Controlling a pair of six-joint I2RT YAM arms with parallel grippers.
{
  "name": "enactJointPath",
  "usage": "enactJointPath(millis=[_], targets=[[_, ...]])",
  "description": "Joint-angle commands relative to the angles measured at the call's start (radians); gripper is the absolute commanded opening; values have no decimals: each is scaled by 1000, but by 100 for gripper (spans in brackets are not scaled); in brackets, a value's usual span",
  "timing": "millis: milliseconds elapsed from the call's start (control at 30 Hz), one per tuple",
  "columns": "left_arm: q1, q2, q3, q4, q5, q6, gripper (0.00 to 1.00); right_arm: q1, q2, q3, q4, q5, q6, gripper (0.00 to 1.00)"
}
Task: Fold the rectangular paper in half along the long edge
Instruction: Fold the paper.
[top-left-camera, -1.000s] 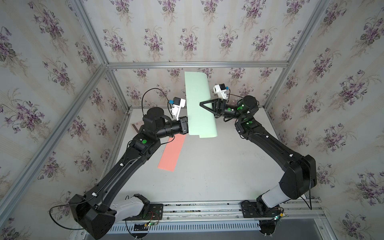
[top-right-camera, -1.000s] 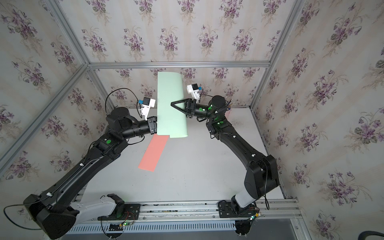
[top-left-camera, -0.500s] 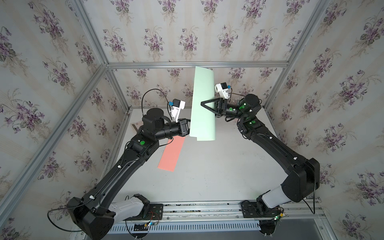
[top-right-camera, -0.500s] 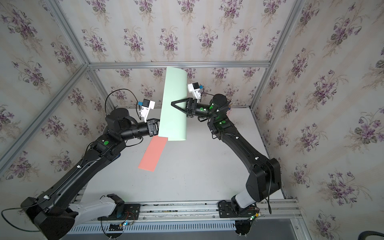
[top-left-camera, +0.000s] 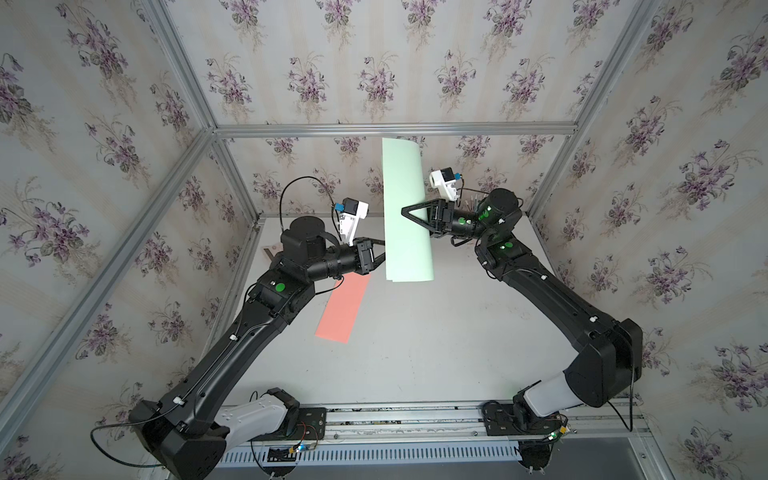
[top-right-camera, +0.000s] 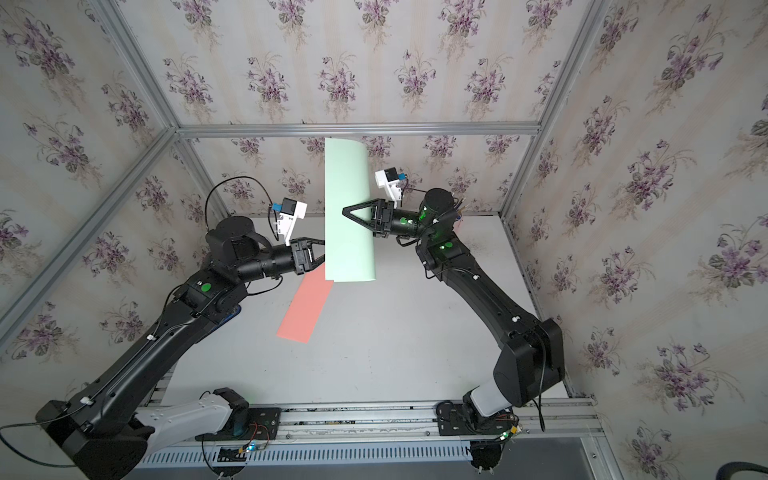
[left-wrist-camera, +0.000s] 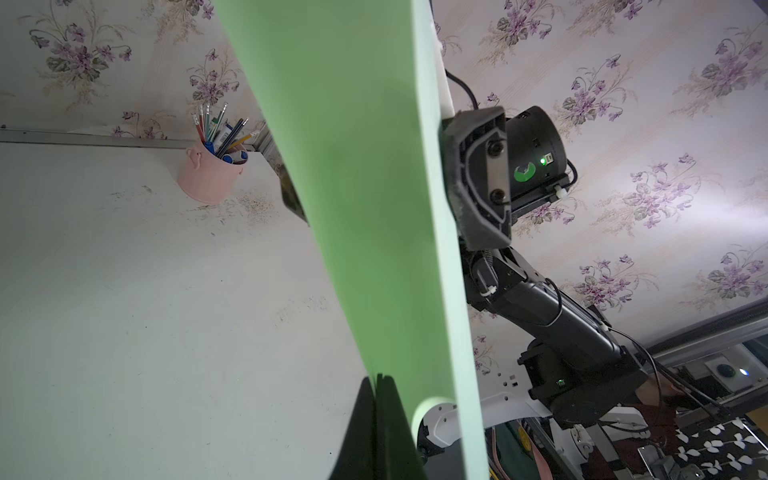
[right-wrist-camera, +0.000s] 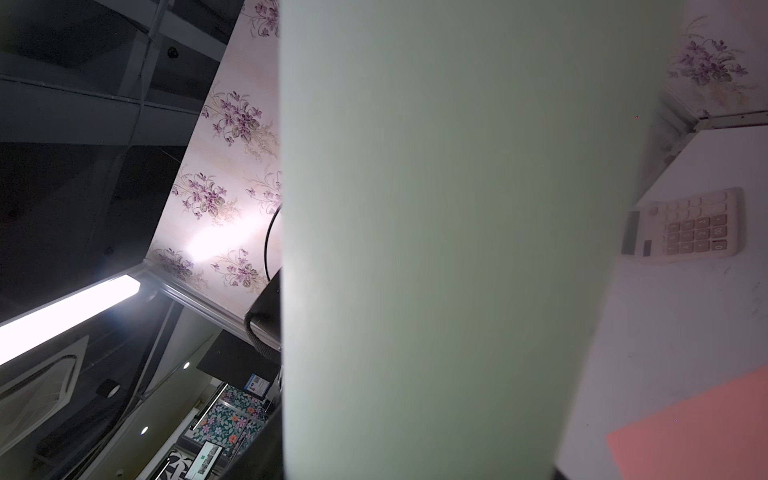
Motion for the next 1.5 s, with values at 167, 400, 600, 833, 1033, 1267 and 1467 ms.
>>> enactJointPath(millis=[167,400,600,833,1033,1267,1467], targets=[[0,-7,8,-10,-4,26,0,-3,-8,16,-25,-23,-46,55],[1,-9,10,-12,-8,30,0,-11,-9,7,-19,-8,-41,61],[0,-10,11,-19,-8,37,0,-11,-6,10,-12,-15,-36,59],[1,-7,10,-19,-6,41,0,-11,-5,4,-29,-32,-50,46],[1,-8,16,-33,-10,54,0,-10,-17,2,-74,-46,-89,47],[0,-13,19,-40,-10,57,0,-15,-28,8,-103,-56,-114,44],[1,-13,16,-34,-10,53,0,-24,-37,-1,-82,-42,-105,44]])
